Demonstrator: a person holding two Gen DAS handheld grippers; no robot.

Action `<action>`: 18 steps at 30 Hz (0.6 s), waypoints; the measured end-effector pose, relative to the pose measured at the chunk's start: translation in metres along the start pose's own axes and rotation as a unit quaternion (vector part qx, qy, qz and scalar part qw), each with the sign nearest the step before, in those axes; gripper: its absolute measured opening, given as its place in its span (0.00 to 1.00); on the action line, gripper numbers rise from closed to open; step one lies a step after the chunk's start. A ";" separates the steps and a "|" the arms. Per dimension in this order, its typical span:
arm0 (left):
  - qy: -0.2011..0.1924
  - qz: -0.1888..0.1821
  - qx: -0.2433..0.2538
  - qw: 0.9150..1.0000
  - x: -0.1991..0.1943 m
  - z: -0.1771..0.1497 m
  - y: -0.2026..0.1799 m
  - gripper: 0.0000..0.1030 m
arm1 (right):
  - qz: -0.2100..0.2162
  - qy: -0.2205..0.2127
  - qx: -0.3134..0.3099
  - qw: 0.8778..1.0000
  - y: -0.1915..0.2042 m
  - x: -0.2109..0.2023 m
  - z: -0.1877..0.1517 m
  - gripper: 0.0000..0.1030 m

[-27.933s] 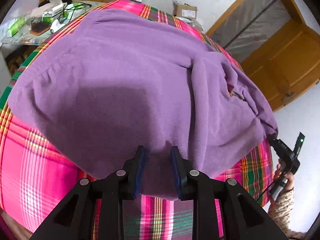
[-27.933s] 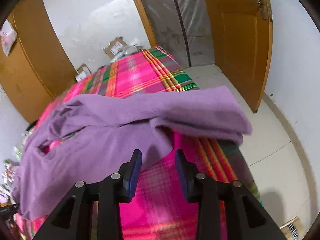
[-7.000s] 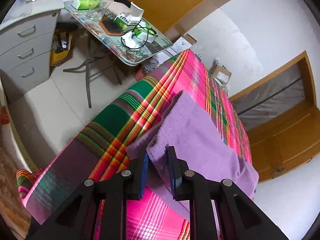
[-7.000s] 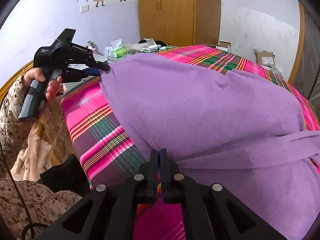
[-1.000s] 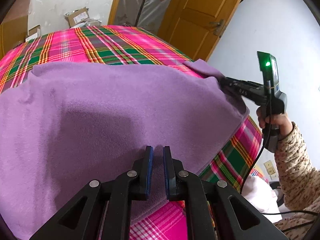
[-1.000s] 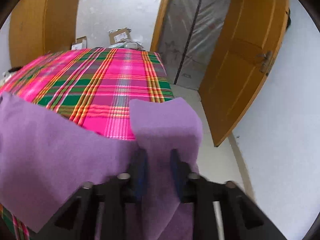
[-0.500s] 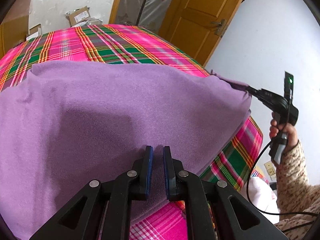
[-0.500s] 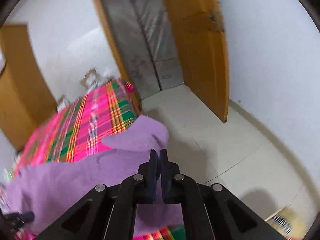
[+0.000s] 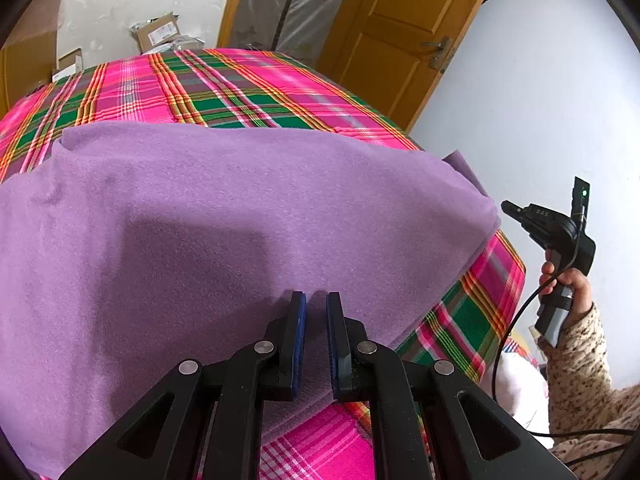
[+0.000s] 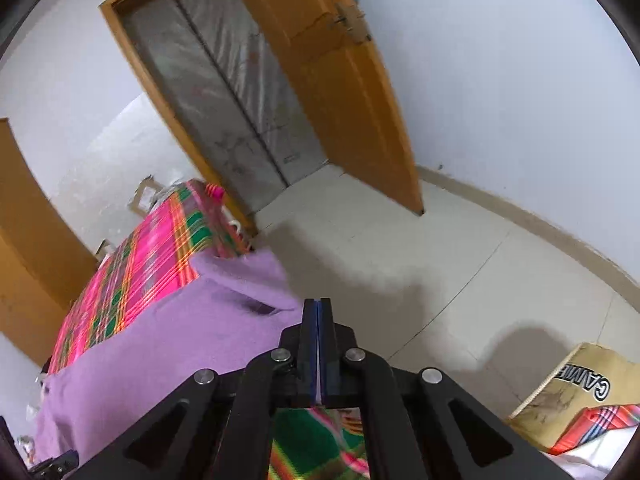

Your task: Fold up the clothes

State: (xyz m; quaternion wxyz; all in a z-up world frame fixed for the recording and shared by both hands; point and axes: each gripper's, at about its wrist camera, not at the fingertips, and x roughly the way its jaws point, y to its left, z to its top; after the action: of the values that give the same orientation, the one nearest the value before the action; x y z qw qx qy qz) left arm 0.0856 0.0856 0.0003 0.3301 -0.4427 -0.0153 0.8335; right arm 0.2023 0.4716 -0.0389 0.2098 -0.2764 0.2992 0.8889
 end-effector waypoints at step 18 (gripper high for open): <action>-0.001 -0.004 -0.006 1.000 -0.001 -0.004 -0.002 0.10 | 0.158 0.102 0.204 0.961 -0.057 0.023 -0.021 0.31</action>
State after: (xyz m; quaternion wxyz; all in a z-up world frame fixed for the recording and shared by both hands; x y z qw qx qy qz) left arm 0.0899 0.0853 -0.0006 0.3312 -0.4439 -0.0222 0.8323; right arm 0.2229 0.5043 -0.0913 0.0867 -0.2663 0.5340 0.7978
